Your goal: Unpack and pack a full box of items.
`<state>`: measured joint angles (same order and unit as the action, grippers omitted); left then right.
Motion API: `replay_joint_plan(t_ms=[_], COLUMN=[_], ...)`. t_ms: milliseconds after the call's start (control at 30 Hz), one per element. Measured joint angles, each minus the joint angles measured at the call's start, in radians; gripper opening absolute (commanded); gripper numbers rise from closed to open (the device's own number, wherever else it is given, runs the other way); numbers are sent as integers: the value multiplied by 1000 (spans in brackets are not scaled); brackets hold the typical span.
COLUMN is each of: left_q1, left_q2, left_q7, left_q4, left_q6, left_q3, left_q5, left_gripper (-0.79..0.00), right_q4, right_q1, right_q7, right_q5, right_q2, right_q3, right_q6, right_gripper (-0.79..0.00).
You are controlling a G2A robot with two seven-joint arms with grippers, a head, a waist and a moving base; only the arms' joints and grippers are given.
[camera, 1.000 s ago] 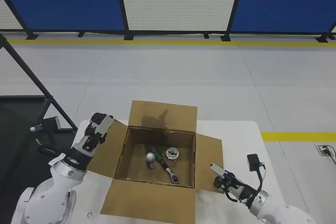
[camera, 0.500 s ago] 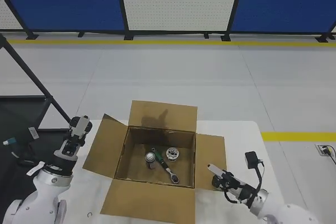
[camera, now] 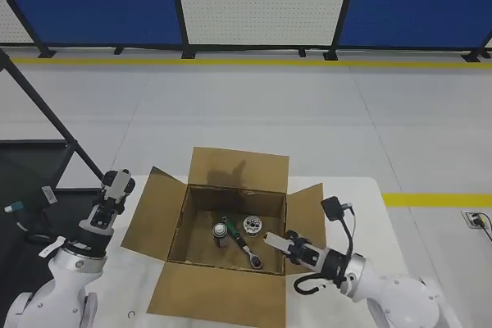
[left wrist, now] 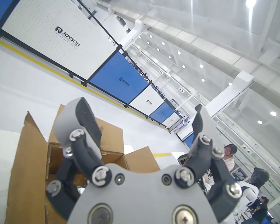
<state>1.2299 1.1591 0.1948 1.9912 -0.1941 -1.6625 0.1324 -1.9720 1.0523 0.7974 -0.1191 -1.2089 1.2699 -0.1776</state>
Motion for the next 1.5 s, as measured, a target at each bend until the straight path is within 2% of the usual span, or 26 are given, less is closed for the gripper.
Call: replay_joint_plan(t_ms=[167,667,767,967,1133,1333,1400,1500], left_q1=[0,0,0,-17,25,89,109,124], left_q2=[0,0,0,-3,-7,-11,-11,-11], left_q7=[0,0,4,28,47,64,75,84], left_q4=[0,0,1,-11,-27,-46,-46,-43], left_q6=[0,0,5,23,-1,-20,-20,-22], left_q3=[0,0,0,-39,-130,-222,-239,-251], left_q5=[0,0,-6,-55,-123,-182,-212,-227], left_gripper=[0,0,0,0,0,0,0,0], right_q4=[55,53,54,128,260,443,504,524], right_q1=[-97,-95,-111,-273,-446,-605,-639,-647], right_q7=[4,4,4,61,112,120,117,115], right_q5=[-16,-17,-79,-281,-395,-416,-375,-355], right_q2=[-11,-11,-12,-34,-70,-129,-148,-153], right_q3=[-85,-84,-131,-297,-435,-574,-597,-598], right_q6=[-26,-25,4,-79,-126,-112,-79,-71], right_gripper=[0,0,0,0,0,0,0,0])
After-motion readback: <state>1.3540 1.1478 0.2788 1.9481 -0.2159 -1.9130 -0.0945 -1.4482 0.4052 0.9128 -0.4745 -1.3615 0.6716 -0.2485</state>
